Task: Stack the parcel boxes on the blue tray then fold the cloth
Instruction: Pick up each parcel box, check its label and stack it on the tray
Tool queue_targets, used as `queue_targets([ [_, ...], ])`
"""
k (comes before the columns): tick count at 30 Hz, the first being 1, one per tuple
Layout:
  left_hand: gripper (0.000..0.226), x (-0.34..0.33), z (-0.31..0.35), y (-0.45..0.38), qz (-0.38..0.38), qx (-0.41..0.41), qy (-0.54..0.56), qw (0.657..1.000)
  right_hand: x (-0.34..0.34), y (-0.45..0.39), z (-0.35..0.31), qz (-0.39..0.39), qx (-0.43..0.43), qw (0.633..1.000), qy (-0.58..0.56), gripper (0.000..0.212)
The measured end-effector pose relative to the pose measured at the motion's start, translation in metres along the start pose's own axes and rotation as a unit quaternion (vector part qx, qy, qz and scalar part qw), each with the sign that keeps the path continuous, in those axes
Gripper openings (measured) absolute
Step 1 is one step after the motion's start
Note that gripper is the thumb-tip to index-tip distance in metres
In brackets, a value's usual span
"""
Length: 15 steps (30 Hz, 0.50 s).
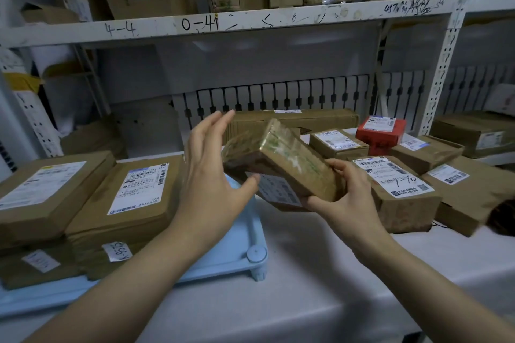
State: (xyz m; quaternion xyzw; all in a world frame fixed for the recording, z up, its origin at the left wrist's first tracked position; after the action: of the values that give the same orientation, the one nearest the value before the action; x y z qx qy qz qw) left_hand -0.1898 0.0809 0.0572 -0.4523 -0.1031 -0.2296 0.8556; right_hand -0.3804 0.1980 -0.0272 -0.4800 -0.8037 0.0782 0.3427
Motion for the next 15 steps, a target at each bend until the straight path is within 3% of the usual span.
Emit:
queue_targets([
  [5, 0.093, -0.011, 0.025, 0.001, -0.047, -0.079, -0.109, 0.990, 0.008, -0.001, -0.011, 0.030, 0.040, 0.995, 0.084, 0.067],
  [15, 0.082, -0.037, 0.026, 0.001, -0.135, -0.140, -0.306, 0.932, 0.016, 0.008, -0.053, 0.063, 0.141, 0.969, 0.192, 0.072],
])
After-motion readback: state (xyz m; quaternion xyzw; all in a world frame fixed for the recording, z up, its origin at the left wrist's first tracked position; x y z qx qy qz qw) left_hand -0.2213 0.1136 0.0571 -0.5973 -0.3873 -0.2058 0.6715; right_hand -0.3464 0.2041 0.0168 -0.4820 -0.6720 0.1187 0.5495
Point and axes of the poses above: each hand's wrist, its own y-axis away from the middle knuckle, its own x-axis out of the back of the hand, z = x × y, the point moved 8 cm from there along -y, towards the middle knuckle, and after that the axes turned 15 degrees about y, right-handed, at the moved point
